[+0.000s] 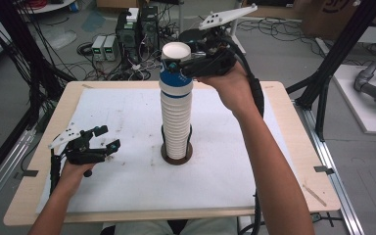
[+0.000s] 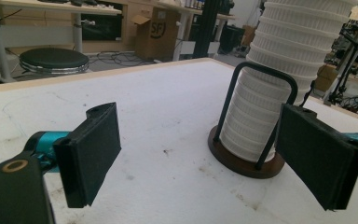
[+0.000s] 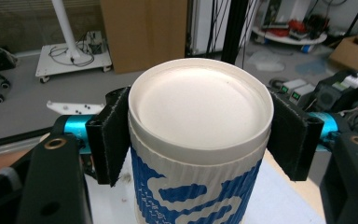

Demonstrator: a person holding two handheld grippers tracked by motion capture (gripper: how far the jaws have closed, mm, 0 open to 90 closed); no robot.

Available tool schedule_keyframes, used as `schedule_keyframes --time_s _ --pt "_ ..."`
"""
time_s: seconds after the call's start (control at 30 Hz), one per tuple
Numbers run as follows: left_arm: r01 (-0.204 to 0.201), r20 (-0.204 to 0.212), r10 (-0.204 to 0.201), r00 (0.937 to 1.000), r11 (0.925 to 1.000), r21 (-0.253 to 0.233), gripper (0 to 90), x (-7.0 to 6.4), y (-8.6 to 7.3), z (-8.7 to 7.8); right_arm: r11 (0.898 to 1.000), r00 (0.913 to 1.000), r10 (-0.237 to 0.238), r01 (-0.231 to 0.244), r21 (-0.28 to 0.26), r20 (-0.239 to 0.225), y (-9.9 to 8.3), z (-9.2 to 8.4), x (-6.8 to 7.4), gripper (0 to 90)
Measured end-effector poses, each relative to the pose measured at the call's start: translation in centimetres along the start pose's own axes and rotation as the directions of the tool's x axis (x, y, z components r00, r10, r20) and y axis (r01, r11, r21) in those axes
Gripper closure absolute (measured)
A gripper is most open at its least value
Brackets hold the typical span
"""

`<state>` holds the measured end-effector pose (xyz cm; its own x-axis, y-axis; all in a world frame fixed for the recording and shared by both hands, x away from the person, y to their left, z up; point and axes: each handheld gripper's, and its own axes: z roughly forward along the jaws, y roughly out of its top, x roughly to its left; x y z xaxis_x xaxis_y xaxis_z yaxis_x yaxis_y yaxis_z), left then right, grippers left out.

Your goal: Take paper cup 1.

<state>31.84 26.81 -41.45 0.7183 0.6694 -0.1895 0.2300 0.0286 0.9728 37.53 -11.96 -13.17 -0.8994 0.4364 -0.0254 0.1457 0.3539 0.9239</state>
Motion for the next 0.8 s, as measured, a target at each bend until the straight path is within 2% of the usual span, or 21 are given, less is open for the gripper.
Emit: schedule_keyframes --time_s 0.03,0.07,0.1,0.13,0.17,0.2,0.27,0.33,0.4,0.47,0.63,0.8 --pt "-0.001 0.001 0.001 1.0000 1.0000 0.000 14.2 0.0 0.0 0.0 1.000 1.0000 0.000 0.000 0.000 0.000 0.0 0.0 0.0 30.5" --pt "-0.002 0.002 0.002 1.0000 1.0000 0.000 14.2 0.0 0.0 0.0 1.000 1.0000 0.004 -0.004 -0.026 0.003 0.5 -0.6 0.1 30.6" --pt "-0.002 0.003 0.002 1.0000 1.0000 0.000 14.2 0.0 0.0 0.0 1.000 1.0000 0.004 -0.004 -0.026 0.003 0.5 -0.6 0.1 30.6" --pt "-0.003 0.004 0.003 1.0000 1.0000 -0.002 14.2 -0.1 0.1 0.0 0.998 0.9999 0.002 -0.002 -0.058 0.012 1.1 -1.3 0.2 30.6" --pt "-0.003 0.004 0.003 1.0000 1.0000 -0.002 14.2 -0.1 0.1 0.0 0.998 0.9999 0.002 -0.002 -0.058 0.012 1.1 -1.3 0.2 30.6" --pt "-0.004 0.006 0.004 1.0000 1.0000 -0.003 14.3 -0.1 0.1 0.0 0.995 0.9998 0.003 -0.001 -0.104 0.021 1.7 -2.4 0.3 30.6" --pt "-0.006 0.009 0.006 0.9999 1.0000 -0.002 14.3 -0.2 0.1 0.0 0.989 0.9995 0.006 -0.001 -0.147 0.030 2.1 -3.5 0.4 30.7" --pt "-0.007 0.010 0.007 0.9999 1.0000 -0.002 14.3 -0.2 0.1 0.0 0.986 0.9995 0.005 0.000 -0.164 0.031 2.2 -3.9 0.4 30.7" --pt "-0.004 0.015 0.004 0.9999 1.0000 -0.003 14.3 -0.2 0.1 0.1 0.979 0.9989 -0.002 0.011 -0.202 0.046 2.5 -5.2 0.7 30.7" --pt "-0.007 0.019 0.007 0.9998 1.0000 -0.002 14.3 -0.3 0.1 0.1 0.978 0.9993 0.003 0.005 -0.207 0.038 2.5 -6.1 0.7 30.7" --pt "-0.006 0.029 0.006 0.9996 1.0000 0.000 14.3 -0.4 0.1 0.2 0.972 0.9981 0.000 0.014 -0.235 0.062 1.7 -8.6 1.1 30.6" --pt "-0.012 0.044 0.011 0.9989 0.9999 0.004 14.3 -0.6 0.1 0.3 0.974 0.9973 -0.005 0.021 -0.227 0.073 0.0 -10.6 1.4 30.7"
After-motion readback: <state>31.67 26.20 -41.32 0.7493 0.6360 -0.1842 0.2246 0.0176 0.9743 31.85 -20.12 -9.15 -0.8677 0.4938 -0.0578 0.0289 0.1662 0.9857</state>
